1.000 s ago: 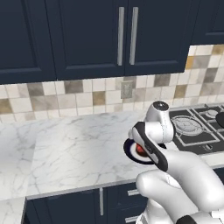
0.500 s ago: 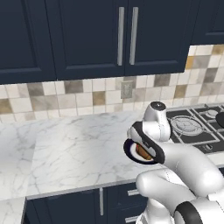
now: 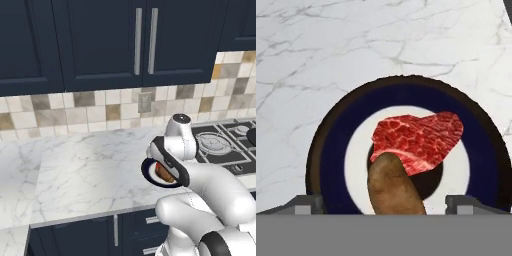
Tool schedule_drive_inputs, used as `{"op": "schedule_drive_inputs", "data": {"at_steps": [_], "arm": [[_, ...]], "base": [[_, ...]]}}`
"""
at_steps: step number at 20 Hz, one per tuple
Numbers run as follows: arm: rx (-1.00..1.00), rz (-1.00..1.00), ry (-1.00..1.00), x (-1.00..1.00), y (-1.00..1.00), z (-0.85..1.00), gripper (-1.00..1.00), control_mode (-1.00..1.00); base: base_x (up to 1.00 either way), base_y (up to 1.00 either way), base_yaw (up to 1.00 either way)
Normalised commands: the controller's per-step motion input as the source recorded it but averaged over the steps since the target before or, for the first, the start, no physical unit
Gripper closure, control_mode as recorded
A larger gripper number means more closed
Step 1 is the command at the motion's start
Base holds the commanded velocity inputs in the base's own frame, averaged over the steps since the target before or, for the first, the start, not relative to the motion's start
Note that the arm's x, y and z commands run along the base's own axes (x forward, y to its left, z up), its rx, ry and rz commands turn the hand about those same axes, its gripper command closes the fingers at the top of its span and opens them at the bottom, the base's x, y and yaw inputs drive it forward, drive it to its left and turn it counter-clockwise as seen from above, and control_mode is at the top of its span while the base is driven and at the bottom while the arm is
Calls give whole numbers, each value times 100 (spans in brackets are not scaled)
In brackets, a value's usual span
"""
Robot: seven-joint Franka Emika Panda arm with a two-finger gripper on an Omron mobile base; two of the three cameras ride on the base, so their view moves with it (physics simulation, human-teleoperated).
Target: Place the steak on the plate and place the potato on the same plate.
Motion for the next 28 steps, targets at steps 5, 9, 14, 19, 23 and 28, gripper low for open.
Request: {"op": "schedule_drive_inputs", "data": {"at_steps": [5, 9, 14, 19, 23, 28], "arm": [[0, 0, 0, -93, -34, 15, -100, -100], [0, 0, 0, -86, -26, 51, -100, -100], [0, 0, 0, -62, -2, 65, -100, -100], [0, 0, 1, -22, 8, 82, -100, -100], [0, 0, 7, -23, 6, 93, -100, -100], [-1, 0, 1, -35, 9, 61, -100, -100]], "base": [[0, 0, 0], [0, 0, 0], [0, 0, 0], [0, 0, 0], [0, 0, 0], [0, 0, 0]]}}
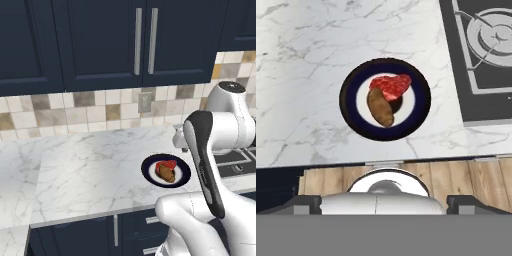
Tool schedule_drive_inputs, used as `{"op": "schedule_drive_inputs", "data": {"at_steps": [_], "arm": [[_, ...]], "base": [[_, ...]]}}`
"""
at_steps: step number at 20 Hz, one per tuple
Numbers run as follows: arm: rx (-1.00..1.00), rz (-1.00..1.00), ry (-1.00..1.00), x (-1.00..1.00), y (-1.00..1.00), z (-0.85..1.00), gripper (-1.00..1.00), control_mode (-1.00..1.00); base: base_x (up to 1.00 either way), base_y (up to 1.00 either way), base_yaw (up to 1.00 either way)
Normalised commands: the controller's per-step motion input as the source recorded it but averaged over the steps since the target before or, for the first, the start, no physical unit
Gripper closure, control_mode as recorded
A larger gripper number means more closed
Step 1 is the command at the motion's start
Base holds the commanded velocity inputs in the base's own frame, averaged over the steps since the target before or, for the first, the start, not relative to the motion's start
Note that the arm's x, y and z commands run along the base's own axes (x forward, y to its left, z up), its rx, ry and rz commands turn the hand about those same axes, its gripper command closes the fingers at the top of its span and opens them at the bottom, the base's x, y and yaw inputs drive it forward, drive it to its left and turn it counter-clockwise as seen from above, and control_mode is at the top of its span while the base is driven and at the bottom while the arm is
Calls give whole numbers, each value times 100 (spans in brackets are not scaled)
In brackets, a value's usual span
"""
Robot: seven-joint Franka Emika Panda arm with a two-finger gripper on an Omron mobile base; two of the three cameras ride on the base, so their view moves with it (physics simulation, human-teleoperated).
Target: Place the steak on the plate and place the potato on the same plate.
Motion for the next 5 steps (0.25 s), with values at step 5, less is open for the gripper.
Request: {"op": "schedule_drive_inputs", "data": {"at_steps": [5], "arm": [[-4, 0, 0, -12, 18, 5, -100, -100]], "base": [[0, 0, 0]]}}
